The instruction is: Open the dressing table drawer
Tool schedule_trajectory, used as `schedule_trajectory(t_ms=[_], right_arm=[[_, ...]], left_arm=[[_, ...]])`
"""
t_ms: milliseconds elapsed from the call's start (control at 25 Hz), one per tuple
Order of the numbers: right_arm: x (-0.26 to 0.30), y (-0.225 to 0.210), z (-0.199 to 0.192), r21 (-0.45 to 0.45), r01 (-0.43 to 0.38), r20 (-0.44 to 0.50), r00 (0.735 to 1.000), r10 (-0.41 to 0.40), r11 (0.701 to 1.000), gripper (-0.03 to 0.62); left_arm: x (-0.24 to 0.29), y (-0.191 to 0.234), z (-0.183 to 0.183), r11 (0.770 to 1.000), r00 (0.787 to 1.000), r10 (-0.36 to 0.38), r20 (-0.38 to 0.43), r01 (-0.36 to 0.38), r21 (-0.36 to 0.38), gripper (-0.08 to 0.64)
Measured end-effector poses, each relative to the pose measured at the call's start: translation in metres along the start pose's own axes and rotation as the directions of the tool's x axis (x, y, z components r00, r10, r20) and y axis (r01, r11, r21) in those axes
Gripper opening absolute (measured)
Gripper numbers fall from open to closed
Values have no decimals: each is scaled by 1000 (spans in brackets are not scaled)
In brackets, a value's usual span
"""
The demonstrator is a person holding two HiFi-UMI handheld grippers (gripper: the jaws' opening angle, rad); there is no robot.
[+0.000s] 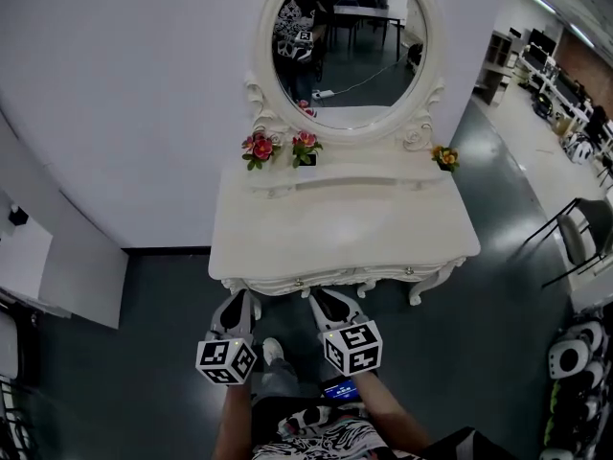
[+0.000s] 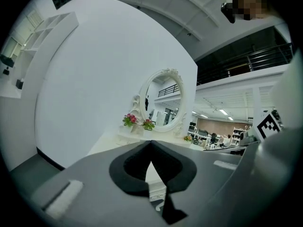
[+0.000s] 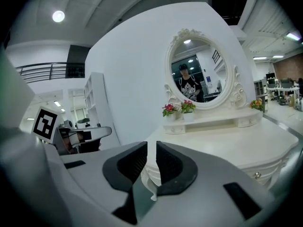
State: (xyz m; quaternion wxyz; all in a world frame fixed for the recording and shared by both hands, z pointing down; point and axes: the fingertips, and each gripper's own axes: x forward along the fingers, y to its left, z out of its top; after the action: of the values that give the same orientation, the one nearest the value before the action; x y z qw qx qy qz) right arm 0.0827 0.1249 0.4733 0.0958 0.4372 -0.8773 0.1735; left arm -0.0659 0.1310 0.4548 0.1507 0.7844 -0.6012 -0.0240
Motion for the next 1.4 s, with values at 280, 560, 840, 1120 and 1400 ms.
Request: schedule_trajectory(t_ms=[280,560,840,1120,1400], right_arm=[[105,-21,7,25,67,-57,996,-65,997,83],[230,-41,35,16,184,-117,977,-181,983,92],[299,-64,45,9,282,-166,947,-277,959,112],[332,-86,39,22,303,-214,932,-292,953,121],[366,-106,21,-21,272,-278,923,-267,962,135]], left_arm=[[87,76,3,999,997,-28,-67,29,14,2],[196,146,7,989,972,-142,-187,149,21,2],[267,184,8,973,946,-228,-230,229,-23,2],[299,192,-5,968,929,-251,-273,247,-49,2],[326,201,-24,973,917,-230,-325,222,-64,2]])
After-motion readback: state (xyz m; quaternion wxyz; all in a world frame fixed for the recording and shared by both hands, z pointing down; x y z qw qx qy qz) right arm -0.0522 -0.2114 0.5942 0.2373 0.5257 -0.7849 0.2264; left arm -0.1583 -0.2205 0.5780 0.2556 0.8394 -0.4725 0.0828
